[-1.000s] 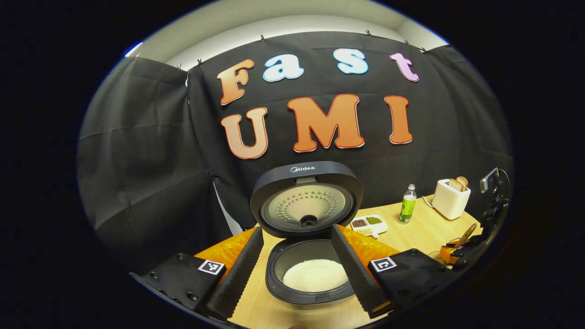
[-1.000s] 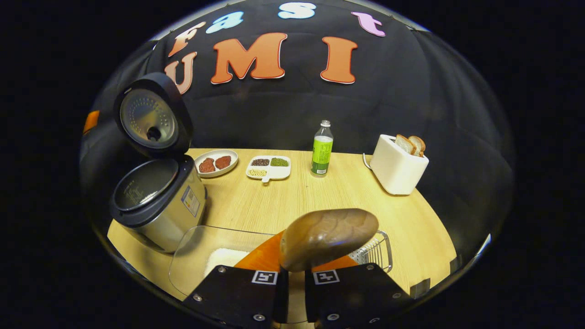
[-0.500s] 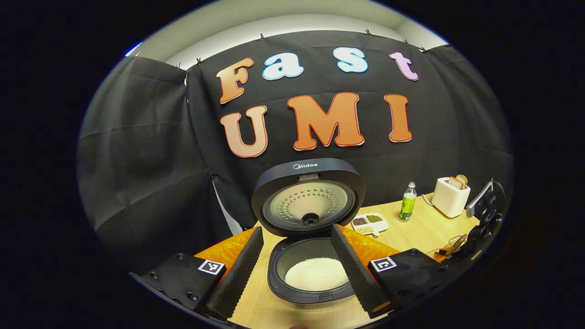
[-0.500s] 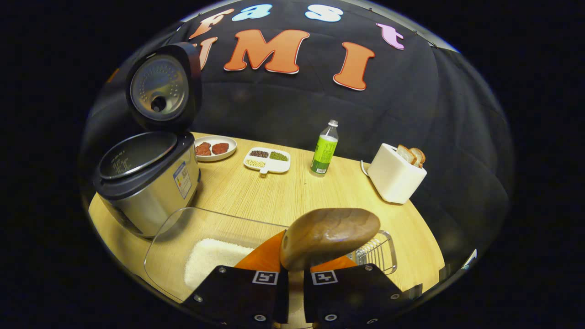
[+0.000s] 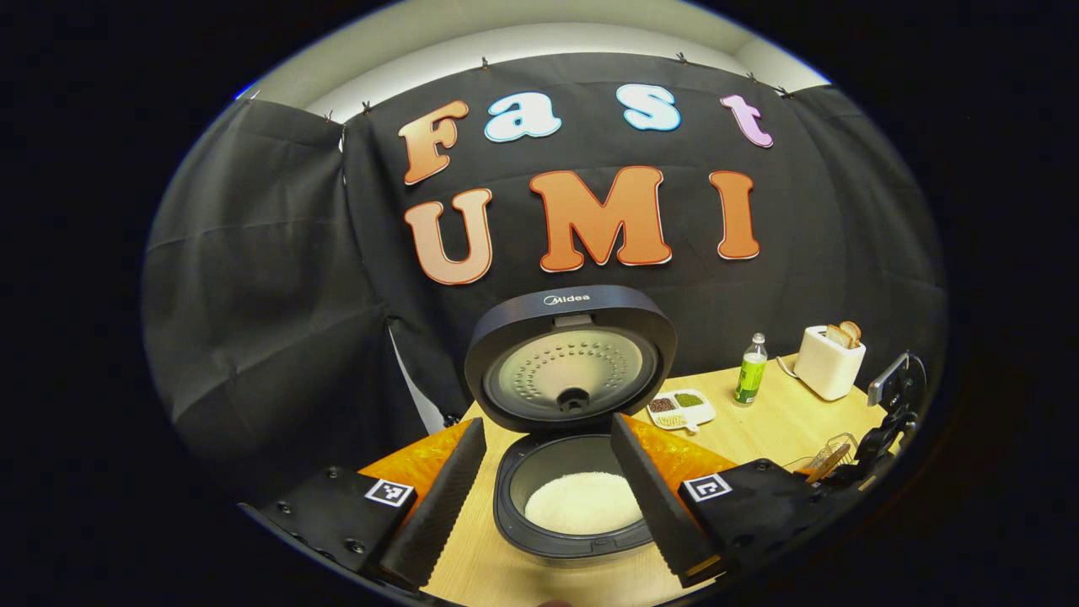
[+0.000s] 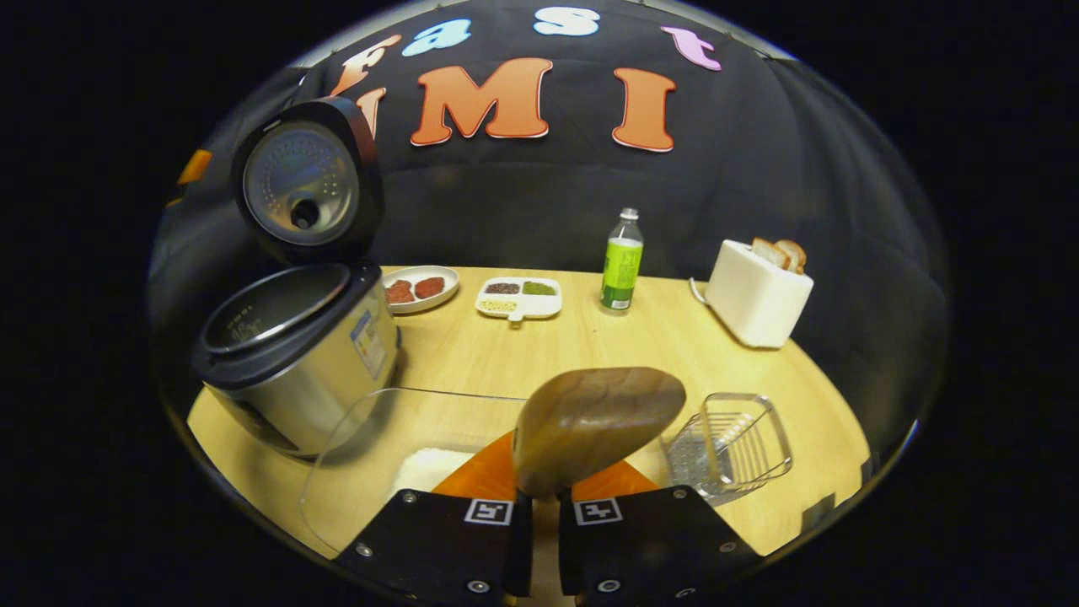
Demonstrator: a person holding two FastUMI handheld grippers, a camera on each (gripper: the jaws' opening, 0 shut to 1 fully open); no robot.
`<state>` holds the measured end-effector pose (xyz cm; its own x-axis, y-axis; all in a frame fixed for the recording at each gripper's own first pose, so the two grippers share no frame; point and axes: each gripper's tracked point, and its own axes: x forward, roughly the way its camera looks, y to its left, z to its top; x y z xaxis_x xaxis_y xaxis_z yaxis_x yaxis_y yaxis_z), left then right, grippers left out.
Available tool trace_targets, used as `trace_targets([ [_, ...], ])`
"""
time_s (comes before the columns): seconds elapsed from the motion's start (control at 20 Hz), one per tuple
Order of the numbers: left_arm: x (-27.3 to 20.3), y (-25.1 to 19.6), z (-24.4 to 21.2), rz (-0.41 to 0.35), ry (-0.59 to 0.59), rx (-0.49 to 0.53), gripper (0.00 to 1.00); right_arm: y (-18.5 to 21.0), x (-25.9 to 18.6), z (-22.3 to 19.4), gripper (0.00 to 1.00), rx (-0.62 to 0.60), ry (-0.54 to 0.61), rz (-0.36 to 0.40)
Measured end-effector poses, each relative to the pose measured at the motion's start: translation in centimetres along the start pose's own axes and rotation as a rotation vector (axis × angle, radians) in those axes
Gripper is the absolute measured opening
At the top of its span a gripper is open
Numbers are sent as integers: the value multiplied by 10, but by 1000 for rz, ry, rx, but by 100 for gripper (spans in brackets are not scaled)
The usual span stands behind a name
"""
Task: Close the left gripper, press the button to open the rice cooker; take a wooden spoon from the chopstick holder with the right hand, scoop a spoonful of rice and pour it into the rice cooker, then put the wooden spoon back into the chopstick holder.
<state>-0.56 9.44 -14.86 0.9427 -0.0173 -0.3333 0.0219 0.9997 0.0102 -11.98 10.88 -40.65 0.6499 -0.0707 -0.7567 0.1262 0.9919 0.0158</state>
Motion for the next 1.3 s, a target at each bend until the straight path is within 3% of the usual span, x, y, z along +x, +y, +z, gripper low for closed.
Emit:
trace_targets([
  [0.1,0,0,0,-4,1,5,93,8,2,0,12,-6,-13,9],
  [0.6,-1,18,-6,0,14,29,93,57,-1,-7,12,194,52,144],
  [0.7,0,21,-7,-3,15,29,93,55,1,-8,12,239,73,154],
  [0.75,0,22,-6,-5,14,30,100,55,2,-11,12,279,92,162],
  [0.8,1,22,-6,-7,13,31,93,53,4,-11,12,322,104,168],
  [1.3,5,20,-4,-24,13,44,93,54,6,-11,12,591,159,275],
])
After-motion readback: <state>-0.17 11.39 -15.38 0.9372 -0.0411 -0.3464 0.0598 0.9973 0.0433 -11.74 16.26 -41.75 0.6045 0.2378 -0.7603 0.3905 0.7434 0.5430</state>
